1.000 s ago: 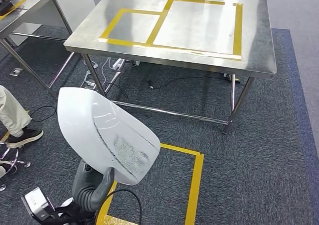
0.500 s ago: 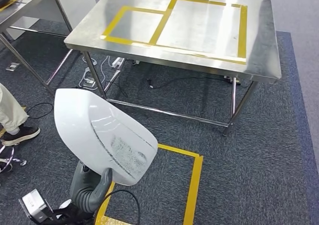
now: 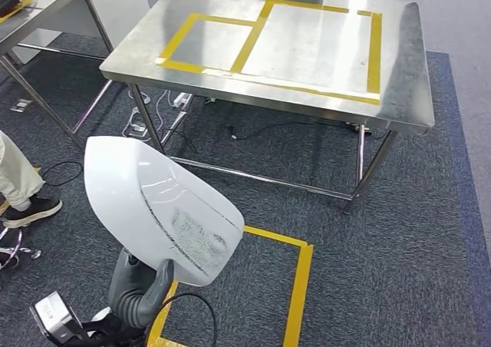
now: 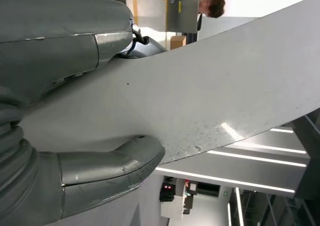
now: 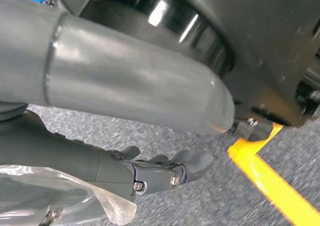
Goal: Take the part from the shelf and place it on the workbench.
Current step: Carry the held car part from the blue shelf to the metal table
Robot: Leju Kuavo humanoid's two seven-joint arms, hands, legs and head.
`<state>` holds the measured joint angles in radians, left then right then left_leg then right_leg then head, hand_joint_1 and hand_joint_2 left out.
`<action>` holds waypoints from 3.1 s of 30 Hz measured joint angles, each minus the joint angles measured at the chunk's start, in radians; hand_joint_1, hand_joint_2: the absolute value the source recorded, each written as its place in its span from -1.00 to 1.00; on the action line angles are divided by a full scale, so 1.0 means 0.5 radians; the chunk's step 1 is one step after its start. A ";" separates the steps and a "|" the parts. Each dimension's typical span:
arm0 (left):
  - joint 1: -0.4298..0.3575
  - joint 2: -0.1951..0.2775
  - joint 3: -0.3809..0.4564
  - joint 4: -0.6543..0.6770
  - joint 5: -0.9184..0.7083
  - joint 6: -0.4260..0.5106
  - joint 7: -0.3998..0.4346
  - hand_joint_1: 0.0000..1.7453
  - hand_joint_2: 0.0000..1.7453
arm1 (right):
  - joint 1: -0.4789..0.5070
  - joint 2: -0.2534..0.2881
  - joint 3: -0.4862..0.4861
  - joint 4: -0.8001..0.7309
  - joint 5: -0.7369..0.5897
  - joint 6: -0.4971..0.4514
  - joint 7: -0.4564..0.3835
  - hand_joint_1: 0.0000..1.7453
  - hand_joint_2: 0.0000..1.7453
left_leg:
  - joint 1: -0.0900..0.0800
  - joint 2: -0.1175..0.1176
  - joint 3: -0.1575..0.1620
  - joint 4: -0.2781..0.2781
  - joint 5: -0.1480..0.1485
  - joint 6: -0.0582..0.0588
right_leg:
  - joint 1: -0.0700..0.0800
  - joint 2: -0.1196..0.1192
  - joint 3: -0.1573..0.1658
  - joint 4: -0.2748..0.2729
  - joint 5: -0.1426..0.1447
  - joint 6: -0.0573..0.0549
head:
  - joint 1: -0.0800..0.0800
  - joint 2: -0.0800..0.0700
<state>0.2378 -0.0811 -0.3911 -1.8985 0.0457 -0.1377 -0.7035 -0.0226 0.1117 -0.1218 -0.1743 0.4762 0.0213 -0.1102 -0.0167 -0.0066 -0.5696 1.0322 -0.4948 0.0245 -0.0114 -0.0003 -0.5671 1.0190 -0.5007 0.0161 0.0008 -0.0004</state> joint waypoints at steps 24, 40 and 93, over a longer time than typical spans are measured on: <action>0.005 0.027 0.005 -0.010 -0.003 0.047 0.000 1.00 1.00 | -0.009 0.000 0.000 0.000 0.077 0.004 -0.022 -1.00 -1.00 | 0.012 -0.001 0.028 -0.032 0.007 0.046 | -0.011 -0.002 -0.167 0.306 -0.078 0.050 | 0.012 0.000; 0.054 0.053 0.068 -0.069 -0.003 0.032 0.000 1.00 1.00 | -0.018 0.024 0.002 0.000 0.130 -0.080 -0.067 -1.00 -1.00 | 0.057 0.005 -0.128 0.216 0.024 -0.080 | -0.025 -0.002 0.122 -0.031 -0.073 -0.003 | -0.011 0.000; 0.064 0.052 0.089 -0.106 0.001 0.057 0.001 1.00 1.00 | -0.017 0.033 -0.024 -0.001 0.105 -0.069 -0.127 -1.00 -1.00 | 0.040 0.013 0.170 0.042 -0.221 -0.046 | -0.006 0.031 -0.052 0.014 0.026 -0.011 | -0.002 0.000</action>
<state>0.2696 -0.0549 -0.3468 -1.9516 0.0460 -0.1090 -0.7031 -0.0310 0.1282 -0.1340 -0.1746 0.5287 -0.0133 -0.1736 0.0032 -0.0003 -0.4849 1.0532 -0.6054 0.0015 -0.0142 0.0150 -0.5930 1.0260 -0.4876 0.0105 -0.0002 -0.0004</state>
